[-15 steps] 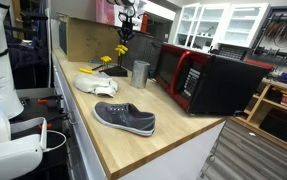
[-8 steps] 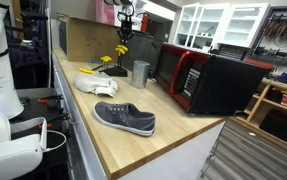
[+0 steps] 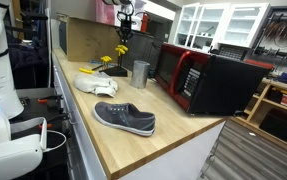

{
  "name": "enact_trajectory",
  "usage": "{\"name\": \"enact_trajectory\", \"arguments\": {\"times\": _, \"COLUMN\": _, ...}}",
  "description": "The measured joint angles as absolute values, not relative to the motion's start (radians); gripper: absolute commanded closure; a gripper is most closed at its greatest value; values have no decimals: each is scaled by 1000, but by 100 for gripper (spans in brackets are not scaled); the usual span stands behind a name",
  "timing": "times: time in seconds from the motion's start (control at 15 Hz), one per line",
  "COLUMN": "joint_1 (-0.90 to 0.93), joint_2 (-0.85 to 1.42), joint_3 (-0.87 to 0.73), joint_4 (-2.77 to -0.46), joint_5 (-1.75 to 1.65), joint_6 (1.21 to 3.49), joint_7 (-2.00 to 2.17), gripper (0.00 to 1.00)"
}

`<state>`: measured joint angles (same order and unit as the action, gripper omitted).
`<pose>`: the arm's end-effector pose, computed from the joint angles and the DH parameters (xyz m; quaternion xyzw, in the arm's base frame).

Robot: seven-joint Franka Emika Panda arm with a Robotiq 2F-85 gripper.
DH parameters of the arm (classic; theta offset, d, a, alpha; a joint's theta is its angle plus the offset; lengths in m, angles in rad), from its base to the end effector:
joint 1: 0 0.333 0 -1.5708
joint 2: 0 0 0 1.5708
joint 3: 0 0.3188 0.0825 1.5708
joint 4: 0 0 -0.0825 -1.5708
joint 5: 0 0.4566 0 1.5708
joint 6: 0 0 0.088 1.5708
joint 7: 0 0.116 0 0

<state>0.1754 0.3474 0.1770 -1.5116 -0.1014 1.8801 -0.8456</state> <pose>0.6997 0.2331 0.4433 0.8205 0.5713 0.0084 0.0213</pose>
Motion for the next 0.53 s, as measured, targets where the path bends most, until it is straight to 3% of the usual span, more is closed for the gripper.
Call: {"name": "enact_trajectory", "arguments": {"times": 0.53, "joint_1": 135, "joint_2": 206, "joint_3": 176, "joint_4": -1515, "joint_5": -65, "joint_6": 1865, "joint_7": -895, "gripper": 100}}
